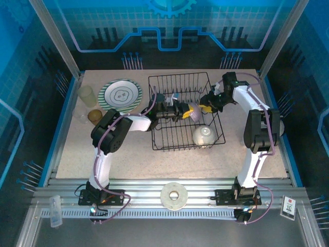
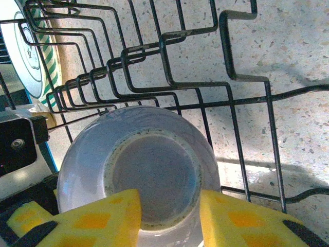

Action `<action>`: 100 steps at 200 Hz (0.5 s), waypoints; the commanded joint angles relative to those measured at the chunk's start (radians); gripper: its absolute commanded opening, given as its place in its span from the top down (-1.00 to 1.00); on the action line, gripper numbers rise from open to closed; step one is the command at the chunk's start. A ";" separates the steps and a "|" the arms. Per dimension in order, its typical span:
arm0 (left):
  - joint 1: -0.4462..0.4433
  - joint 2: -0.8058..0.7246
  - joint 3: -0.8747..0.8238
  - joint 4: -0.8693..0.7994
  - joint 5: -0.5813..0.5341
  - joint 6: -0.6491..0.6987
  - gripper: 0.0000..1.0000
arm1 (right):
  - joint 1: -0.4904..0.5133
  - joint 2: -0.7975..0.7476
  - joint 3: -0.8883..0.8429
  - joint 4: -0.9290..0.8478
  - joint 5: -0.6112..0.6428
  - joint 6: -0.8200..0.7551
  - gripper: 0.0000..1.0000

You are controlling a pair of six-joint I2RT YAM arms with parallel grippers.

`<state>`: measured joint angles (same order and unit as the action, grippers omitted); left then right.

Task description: Unload the mixed dishes from the dish rack

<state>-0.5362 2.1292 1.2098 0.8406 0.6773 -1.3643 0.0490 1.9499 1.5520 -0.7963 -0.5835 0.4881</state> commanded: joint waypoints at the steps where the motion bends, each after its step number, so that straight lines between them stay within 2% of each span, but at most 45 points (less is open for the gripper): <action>1: -0.023 0.041 0.025 -0.004 -0.050 -0.027 0.76 | 0.007 -0.020 0.004 -0.087 -0.062 -0.019 0.24; 29: -0.023 0.041 0.015 0.008 -0.059 -0.043 1.00 | 0.005 -0.033 0.004 -0.092 -0.064 -0.023 0.24; 100: -0.028 0.001 -0.035 0.030 -0.067 -0.054 1.00 | -0.003 -0.078 0.005 -0.101 -0.064 -0.028 0.24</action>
<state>-0.5545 2.1395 1.2076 0.8875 0.6243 -1.4132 0.0513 1.9270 1.5520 -0.8639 -0.6212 0.4732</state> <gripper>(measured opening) 0.062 0.378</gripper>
